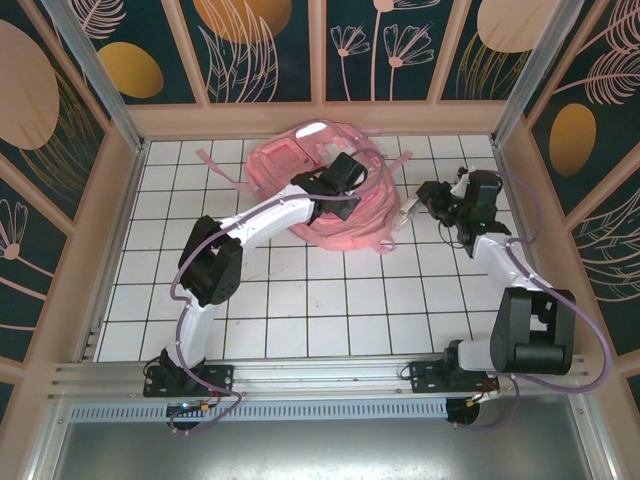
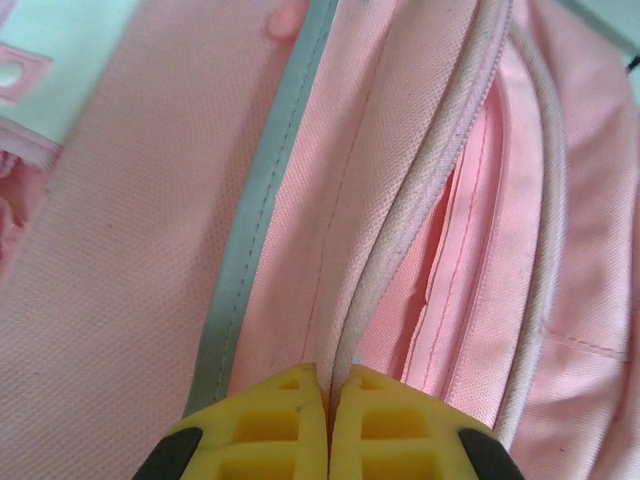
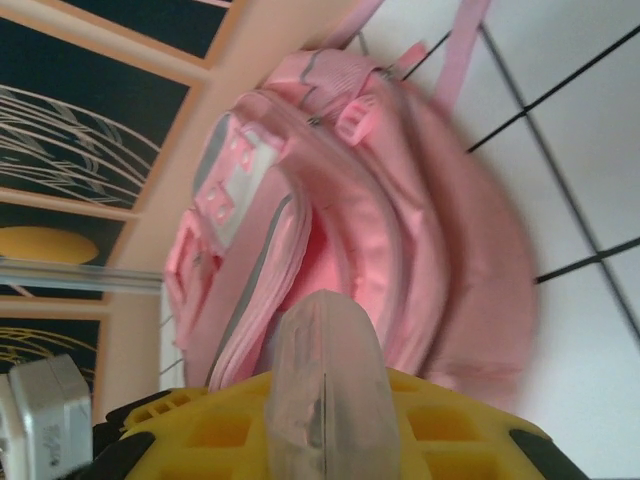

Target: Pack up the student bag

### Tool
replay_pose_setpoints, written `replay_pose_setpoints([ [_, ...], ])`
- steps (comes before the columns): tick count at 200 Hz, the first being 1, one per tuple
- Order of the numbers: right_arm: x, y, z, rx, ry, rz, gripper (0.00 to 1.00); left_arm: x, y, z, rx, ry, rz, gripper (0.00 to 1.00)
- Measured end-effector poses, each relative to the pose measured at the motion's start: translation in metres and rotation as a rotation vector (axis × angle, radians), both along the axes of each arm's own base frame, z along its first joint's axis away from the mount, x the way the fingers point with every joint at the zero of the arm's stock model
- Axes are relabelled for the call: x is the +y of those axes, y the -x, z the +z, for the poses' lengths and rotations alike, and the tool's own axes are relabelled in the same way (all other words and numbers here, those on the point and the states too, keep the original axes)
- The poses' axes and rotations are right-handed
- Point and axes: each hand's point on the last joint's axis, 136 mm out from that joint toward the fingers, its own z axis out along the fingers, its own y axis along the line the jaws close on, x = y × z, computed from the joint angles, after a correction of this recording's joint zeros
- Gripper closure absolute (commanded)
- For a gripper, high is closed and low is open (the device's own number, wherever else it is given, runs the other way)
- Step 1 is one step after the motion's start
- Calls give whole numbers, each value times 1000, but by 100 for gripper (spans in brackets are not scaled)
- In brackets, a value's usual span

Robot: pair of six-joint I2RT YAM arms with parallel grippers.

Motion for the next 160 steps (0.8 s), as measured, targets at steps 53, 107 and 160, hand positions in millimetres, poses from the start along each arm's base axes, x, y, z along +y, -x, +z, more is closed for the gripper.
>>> replay_pose_setpoints([
  [53,35,-14,-16,30,-114,36,90,-14,4,23,153,283,68,100],
  [107,65,-29,-28,57,-240,49,90,-28,28,36,263,477,77,100],
  [160,106,-49,-54,122,-296,70,88,-34,36,48,290,582,89,100],
])
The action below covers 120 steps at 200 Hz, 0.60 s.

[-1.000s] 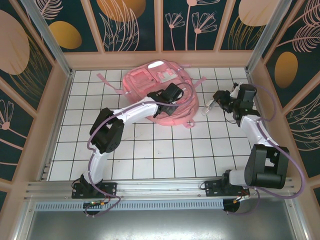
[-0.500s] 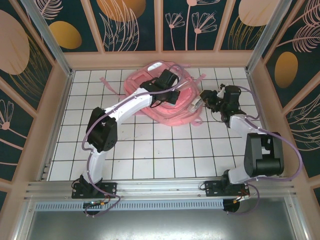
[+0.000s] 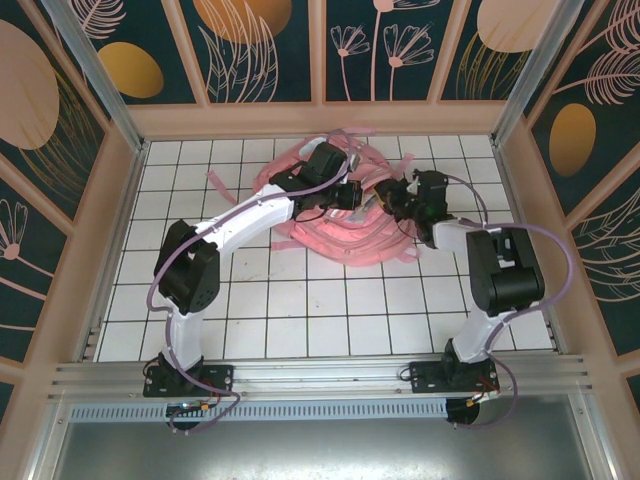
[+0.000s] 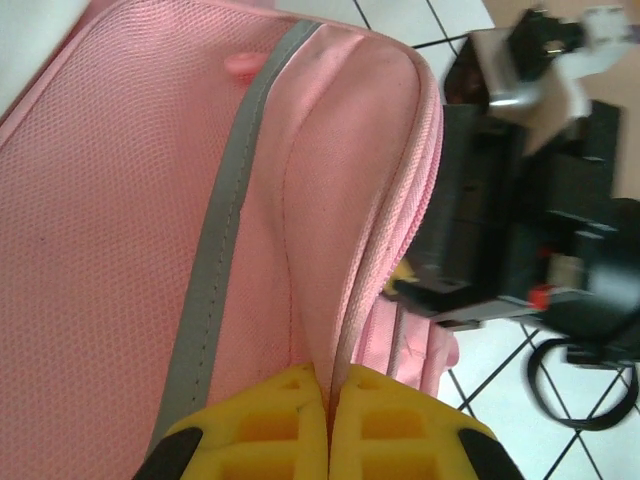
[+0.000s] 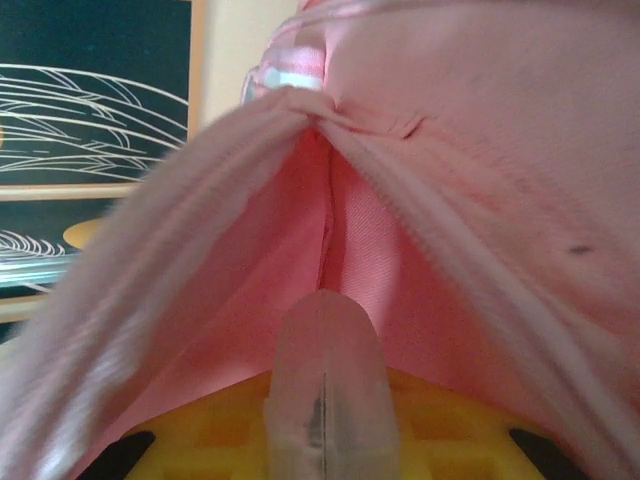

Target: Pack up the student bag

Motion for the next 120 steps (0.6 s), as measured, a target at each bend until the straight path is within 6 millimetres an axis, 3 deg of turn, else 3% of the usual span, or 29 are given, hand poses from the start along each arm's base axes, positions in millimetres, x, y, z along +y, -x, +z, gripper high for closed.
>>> replay_pose_setpoints([
  [13,16,-4,-3,7,-11,19,85,-1,-1,1,2,12,6,100],
  [30,32,-10,-4,14,-22,36,70,1,-4,3,-5,15,23,100],
  [53,35,-14,-4,20,-20,24,46,6,-10,10,-23,29,42,100],
  [69,33,-14,-3,19,-7,13,36,8,-12,15,-40,46,58,100],
  [120,14,0,10,11,139,-2,34,9,-14,22,-44,107,70,100],
])
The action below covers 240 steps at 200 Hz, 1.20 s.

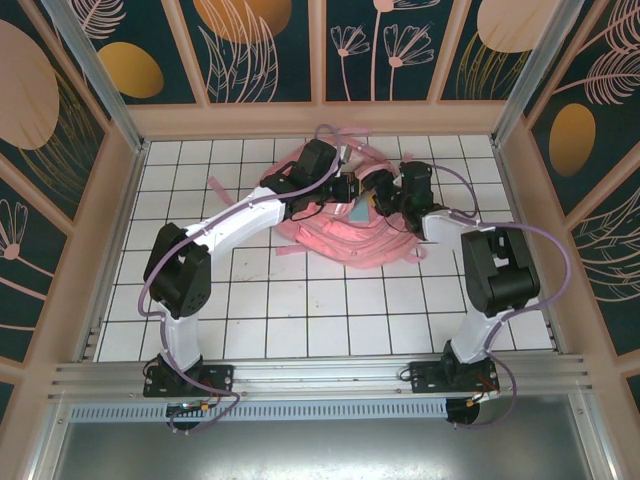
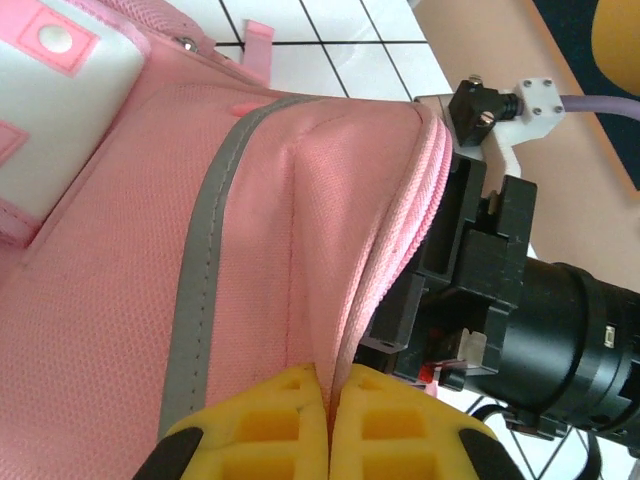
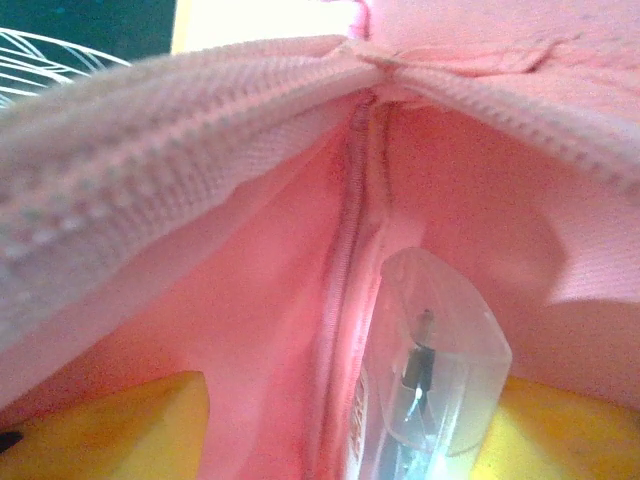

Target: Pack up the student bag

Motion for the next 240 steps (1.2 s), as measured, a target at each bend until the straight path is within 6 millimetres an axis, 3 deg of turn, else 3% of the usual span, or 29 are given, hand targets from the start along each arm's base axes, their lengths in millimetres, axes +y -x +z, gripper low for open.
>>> replay_pose_setpoints([
  [95,-41,10,12,-7,555,129,34,-5,-3,8,1,60,11,100],
  [141,-73,19,52,-80,692,133,34,-5,-5,5,9,77,19,100],
  [155,-80,25,72,-115,688,110,34,-7,-5,5,11,83,14,75],
  [171,-80,36,91,-160,660,92,34,-10,-6,5,14,105,9,59],
  [190,-76,55,96,-172,604,71,35,-10,-10,10,-2,124,16,44],
  [219,-55,86,69,-106,501,73,35,1,-24,15,-26,148,51,36],
  [240,-30,109,41,-29,439,102,37,27,-33,7,-24,134,104,32],
])
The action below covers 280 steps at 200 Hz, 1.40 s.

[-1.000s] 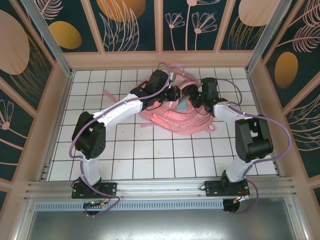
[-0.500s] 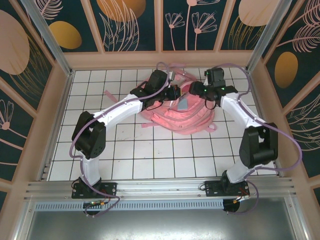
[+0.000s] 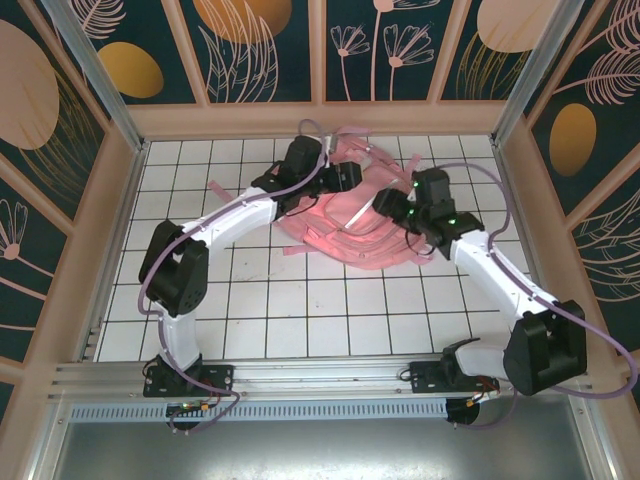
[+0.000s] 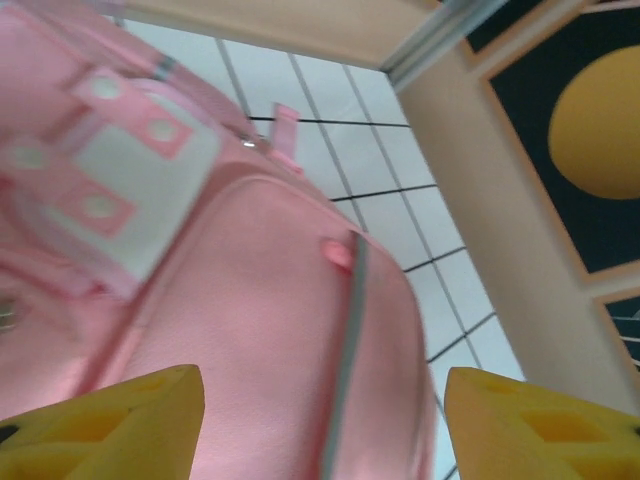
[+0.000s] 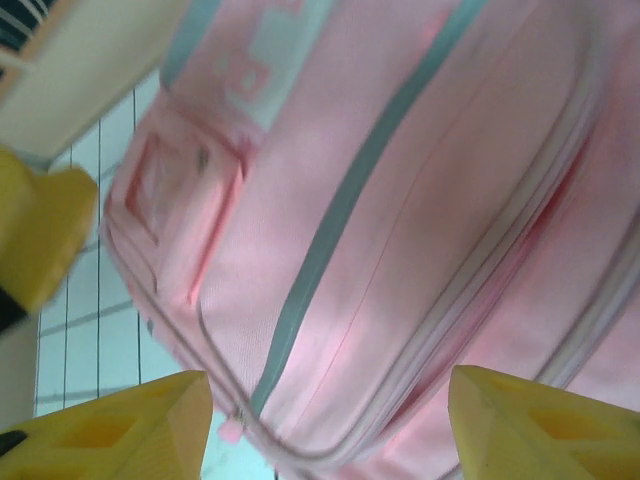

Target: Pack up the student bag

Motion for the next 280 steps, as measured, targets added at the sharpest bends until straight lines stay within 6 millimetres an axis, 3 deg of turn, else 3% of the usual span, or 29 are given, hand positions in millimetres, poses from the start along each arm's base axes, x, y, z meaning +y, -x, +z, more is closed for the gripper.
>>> replay_pose_setpoints([
  [13,16,12,-9,38,-22,7,41,21,-7,-6,2,-19,45,31],
  [45,59,25,-7,45,-78,47,58,79,-19,-24,13,-74,167,29],
  [74,97,27,-26,99,-56,84,57,124,-19,-53,46,-123,260,29],
  [95,120,21,-39,126,-20,97,56,140,-12,-80,85,-161,288,29],
  [131,137,15,-51,162,48,80,55,142,3,-113,139,-163,279,32],
  [172,122,18,-66,212,134,12,55,134,-1,-136,168,-122,270,40],
  [190,116,22,-71,231,166,-4,55,132,-3,-139,168,-94,270,48],
  [251,108,23,-93,278,223,-36,55,127,-2,-139,166,-31,264,48],
  [280,106,21,-109,305,248,-44,68,128,-2,-140,166,-28,266,48],
])
